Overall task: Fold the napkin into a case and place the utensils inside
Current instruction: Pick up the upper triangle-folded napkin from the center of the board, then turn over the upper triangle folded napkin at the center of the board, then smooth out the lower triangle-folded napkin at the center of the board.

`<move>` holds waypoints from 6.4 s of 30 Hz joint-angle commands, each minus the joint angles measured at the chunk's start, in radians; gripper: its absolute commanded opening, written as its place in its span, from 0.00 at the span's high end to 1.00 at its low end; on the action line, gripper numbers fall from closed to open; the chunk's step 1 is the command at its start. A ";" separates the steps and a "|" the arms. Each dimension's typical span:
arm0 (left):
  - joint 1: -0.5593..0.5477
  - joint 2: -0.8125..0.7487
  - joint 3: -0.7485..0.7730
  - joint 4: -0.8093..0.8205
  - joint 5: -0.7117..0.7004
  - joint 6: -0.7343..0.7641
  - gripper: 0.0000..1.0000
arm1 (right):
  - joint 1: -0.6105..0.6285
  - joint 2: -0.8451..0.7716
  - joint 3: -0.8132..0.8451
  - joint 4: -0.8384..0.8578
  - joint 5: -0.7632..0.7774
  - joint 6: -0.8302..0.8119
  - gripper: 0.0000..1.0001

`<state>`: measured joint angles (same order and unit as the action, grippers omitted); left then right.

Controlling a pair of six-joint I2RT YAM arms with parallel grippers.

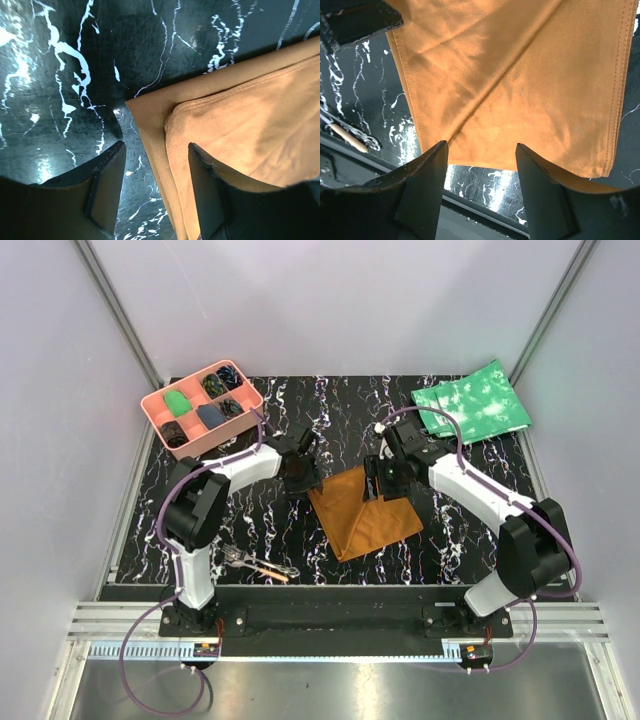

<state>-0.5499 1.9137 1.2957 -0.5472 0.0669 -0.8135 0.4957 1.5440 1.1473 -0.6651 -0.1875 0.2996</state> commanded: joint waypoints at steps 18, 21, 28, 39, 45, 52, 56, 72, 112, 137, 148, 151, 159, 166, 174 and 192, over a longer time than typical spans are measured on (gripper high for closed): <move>0.042 0.018 -0.121 0.171 -0.035 -0.062 0.72 | 0.334 0.065 0.052 0.081 0.129 0.018 0.51; 0.048 0.010 -0.139 0.194 -0.021 -0.064 0.78 | 0.377 0.120 0.072 0.068 0.167 0.019 0.55; 0.051 0.007 -0.151 0.233 0.016 -0.064 0.85 | 0.474 0.203 0.118 0.036 0.252 0.019 0.51; 0.051 0.018 -0.153 0.254 0.050 -0.067 0.89 | 0.523 0.260 0.114 0.018 0.275 0.039 0.54; 0.057 0.019 -0.156 0.257 0.060 -0.069 0.90 | 0.541 0.278 0.106 0.022 0.270 0.055 0.56; 0.064 0.022 -0.164 0.271 0.070 -0.072 0.90 | 0.550 0.323 0.072 0.015 0.283 0.062 0.56; 0.068 0.027 -0.162 0.274 0.077 -0.067 0.90 | 0.552 0.337 0.060 0.001 0.301 0.067 0.56; 0.108 0.021 -0.193 0.337 0.140 -0.030 1.00 | 0.561 0.375 0.052 -0.010 0.416 0.082 0.99; -0.002 0.048 0.189 0.392 -0.035 -0.006 1.00 | 0.092 0.117 -0.619 1.334 -0.632 0.650 1.00; -0.061 -0.097 0.303 0.130 0.117 0.207 0.41 | -0.013 -0.177 -0.443 0.279 -0.112 0.253 0.39; -0.010 -0.540 -0.211 0.110 0.082 0.243 0.40 | -0.011 -0.038 -0.411 0.323 -0.257 0.248 0.41; 0.018 -0.593 -0.280 0.110 0.085 0.235 0.39 | -0.011 -0.003 -0.414 0.355 -0.299 0.246 0.44; 0.093 -0.611 -0.326 0.118 0.128 0.231 0.34 | -0.026 0.034 -0.405 0.345 -0.256 0.250 0.79; 0.148 -0.602 -0.342 0.128 0.125 0.191 0.32 | -0.100 -0.065 -0.429 0.211 -0.040 0.233 0.95; 0.183 -0.391 -0.300 0.291 0.232 0.096 0.53 | -0.109 0.002 -0.148 0.183 -0.040 0.106 0.25; 0.289 -0.147 -0.211 0.332 0.195 0.091 0.42 | -0.215 0.468 0.298 0.257 -0.228 0.003 0.53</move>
<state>-0.2722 1.7401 1.0401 -0.2806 0.2470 -0.7033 0.2867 2.0079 1.3838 -0.4538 -0.3447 0.3244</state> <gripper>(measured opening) 0.595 0.480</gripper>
